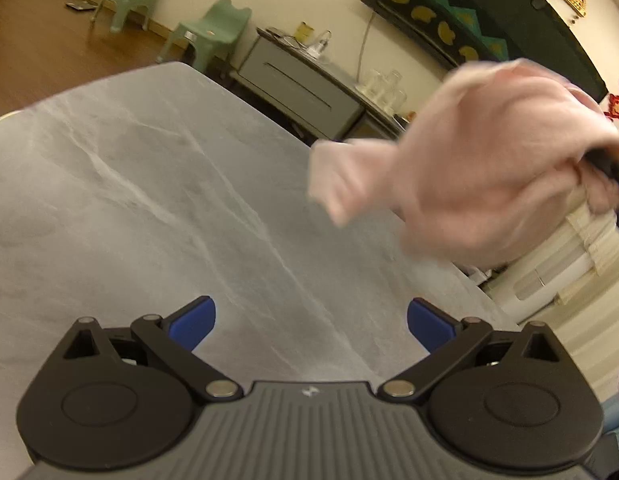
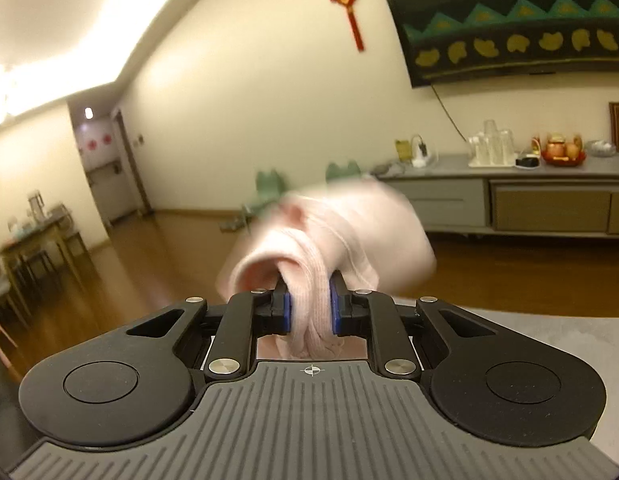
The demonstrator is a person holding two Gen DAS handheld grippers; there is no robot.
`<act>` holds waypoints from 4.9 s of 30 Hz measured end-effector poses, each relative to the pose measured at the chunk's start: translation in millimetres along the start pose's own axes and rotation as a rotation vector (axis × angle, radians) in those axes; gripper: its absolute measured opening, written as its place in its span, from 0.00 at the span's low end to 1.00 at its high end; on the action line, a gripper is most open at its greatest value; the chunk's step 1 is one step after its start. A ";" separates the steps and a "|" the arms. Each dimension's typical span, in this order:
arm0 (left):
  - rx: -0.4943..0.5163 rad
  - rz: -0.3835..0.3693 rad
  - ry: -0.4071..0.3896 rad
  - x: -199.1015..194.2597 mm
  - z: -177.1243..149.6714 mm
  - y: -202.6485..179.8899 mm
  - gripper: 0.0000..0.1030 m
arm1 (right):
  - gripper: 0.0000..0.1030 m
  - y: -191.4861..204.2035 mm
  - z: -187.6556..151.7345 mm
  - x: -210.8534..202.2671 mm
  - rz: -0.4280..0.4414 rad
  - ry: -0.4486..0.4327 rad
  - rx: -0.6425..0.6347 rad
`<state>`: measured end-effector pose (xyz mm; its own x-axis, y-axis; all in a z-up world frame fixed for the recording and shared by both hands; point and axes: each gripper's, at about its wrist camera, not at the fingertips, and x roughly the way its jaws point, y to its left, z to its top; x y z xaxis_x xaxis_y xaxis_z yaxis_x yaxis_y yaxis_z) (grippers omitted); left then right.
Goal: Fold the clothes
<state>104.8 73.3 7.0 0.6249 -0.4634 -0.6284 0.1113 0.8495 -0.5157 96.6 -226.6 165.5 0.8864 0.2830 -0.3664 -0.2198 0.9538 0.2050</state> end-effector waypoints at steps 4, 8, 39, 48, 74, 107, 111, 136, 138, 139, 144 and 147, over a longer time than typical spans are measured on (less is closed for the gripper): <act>-0.002 0.006 0.007 1.3 8.1 2.8 1.00 | 0.29 -19.6 -93.8 50.1 -0.249 0.321 -0.133; 0.020 0.015 0.047 15.8 15.4 -0.5 1.00 | 0.37 -39.9 -165.3 49.4 -0.324 0.477 -0.169; 0.002 -0.075 0.209 53.3 21.9 -6.8 1.00 | 0.08 -73.4 -101.5 13.4 -0.344 0.267 -0.023; -0.105 -0.151 0.042 16.5 49.6 11.3 1.00 | 0.02 16.2 -40.7 -42.8 -0.187 -0.071 -0.247; -0.016 -0.131 0.077 24.4 32.9 3.6 1.00 | 0.28 -30.3 -186.1 77.4 -0.264 0.442 -0.041; 0.489 -0.054 0.044 13.8 -35.1 -71.4 1.00 | 0.73 -96.1 -149.2 -14.0 -0.211 0.176 0.546; 0.522 -0.033 0.045 19.0 -39.9 -76.9 1.00 | 0.73 -103.3 -156.1 -27.4 -0.279 0.179 0.441; 0.338 -0.217 -0.109 -4.3 15.8 -69.4 0.20 | 0.80 -101.0 -195.2 -12.5 -0.145 0.268 0.351; 0.291 -0.235 -0.082 -4.7 19.4 -55.7 0.20 | 0.89 -71.0 -188.6 11.7 -0.064 0.260 0.321; 0.287 -0.245 -0.069 -5.0 19.2 -52.8 0.20 | 0.90 -56.0 -185.3 23.8 -0.024 0.256 0.305; 0.290 -0.327 -0.086 -22.2 36.9 -43.4 0.19 | 0.38 5.0 -191.2 95.8 -0.019 0.383 0.097; 0.232 -0.396 -0.164 -48.7 53.5 -21.2 0.19 | 0.05 -15.6 -174.1 90.9 -0.121 0.365 0.103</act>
<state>113.4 91.4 79.7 0.6107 -0.7326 -0.3004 0.5228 0.6580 -0.5419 109.7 -198.2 -29.0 0.6965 0.2040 -0.6880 -0.0636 0.9725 0.2239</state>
